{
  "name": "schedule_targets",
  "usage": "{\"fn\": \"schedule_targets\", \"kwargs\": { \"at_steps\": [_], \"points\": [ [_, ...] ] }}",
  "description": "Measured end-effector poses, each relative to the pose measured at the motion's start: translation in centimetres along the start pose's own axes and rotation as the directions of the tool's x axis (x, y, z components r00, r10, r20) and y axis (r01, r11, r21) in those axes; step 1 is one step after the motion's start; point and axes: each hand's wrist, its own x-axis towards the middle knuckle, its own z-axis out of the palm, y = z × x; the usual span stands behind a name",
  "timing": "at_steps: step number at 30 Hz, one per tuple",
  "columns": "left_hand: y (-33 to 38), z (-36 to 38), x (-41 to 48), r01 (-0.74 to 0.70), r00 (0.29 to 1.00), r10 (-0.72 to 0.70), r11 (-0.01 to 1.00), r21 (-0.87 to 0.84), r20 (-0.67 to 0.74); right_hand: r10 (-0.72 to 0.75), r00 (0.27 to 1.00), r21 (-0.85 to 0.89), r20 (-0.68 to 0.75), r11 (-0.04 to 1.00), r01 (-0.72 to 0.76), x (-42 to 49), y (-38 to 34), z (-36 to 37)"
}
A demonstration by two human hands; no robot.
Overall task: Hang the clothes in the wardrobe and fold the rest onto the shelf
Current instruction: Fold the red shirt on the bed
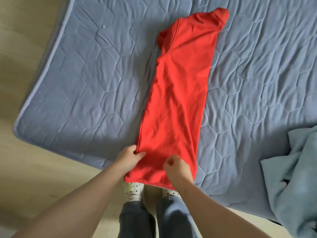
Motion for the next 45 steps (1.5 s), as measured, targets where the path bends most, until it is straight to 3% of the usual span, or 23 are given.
{"fn": "schedule_targets", "kwargs": {
  "at_steps": [2, 4, 7, 10, 12, 16, 18, 24, 32, 37, 41, 45],
  "points": [
    [0.0, 0.8, 0.0, 0.029, 0.99, -0.016, 0.996, 0.087, -0.142, 0.102, 0.965, -0.002, -0.241, 0.994, -0.106, 0.5, 1.9, -1.1],
    [-0.3, 1.3, -0.4, 0.05, 0.965, -0.045, 0.999, 0.013, -0.258, 0.245, 0.921, 0.028, -0.302, 0.968, -0.248, 0.9, 3.6, -1.9],
    [-1.4, 1.7, -0.8, 0.053, 0.977, -0.077, 0.991, -0.121, -0.201, 0.364, 0.913, 0.143, -0.182, 0.929, -0.342, 2.0, 5.2, -1.9],
    [-1.8, 1.5, -0.4, 0.019, 0.999, -0.018, 0.999, 0.039, -0.028, 0.346, 0.938, 0.304, -0.037, 0.898, -0.319, 2.6, 6.0, -1.2],
    [-2.1, 1.4, -0.5, 0.006, 1.0, -0.005, 0.998, 0.064, -0.008, 0.344, 0.939, 0.427, 0.028, 0.845, -0.322, 2.2, 6.8, -0.6],
    [-3.6, 1.2, -1.1, 0.085, 0.995, -0.076, 0.985, -0.153, 0.064, 0.384, 0.915, 0.607, 0.123, 0.7, -0.375, 0.7, 8.7, -0.2],
    [-4.2, 0.8, -1.3, 0.119, 0.99, -0.102, 0.976, -0.183, 0.101, 0.381, 0.912, 0.654, 0.153, 0.653, -0.383, 0.0, 9.2, -0.5],
    [-5.6, 0.1, -2.7, 0.144, 0.961, -0.164, 0.984, 0.105, 0.224, 0.344, 0.913, 0.549, 0.22, 0.731, -0.407, -2.3, 10.7, 0.1],
    [-6.5, 0.6, -6.2, 0.216, 0.973, -0.189, 0.95, -0.225, 0.132, 0.325, 0.915, 0.513, 0.241, 0.757, -0.404, -4.6, 10.1, 0.4],
    [-6.2, -0.5, -10.5, 0.146, 0.989, -0.138, 0.96, -0.239, 0.05, 0.282, 0.928, 0.503, 0.245, 0.781, -0.37, -8.6, 9.1, -0.6],
    [-6.9, -1.0, -14.9, 0.17, 0.985, -0.158, 0.966, -0.195, 0.073, 0.253, 0.929, 0.472, 0.269, 0.806, -0.357, -13.4, 9.9, -0.6],
    [-8.5, -1.3, -19.1, 0.25, 0.967, -0.241, 0.962, -0.112, 0.082, 0.3, 0.888, 0.417, 0.349, 0.798, -0.434, -17.6, 10.4, 0.0]
  ]
}}
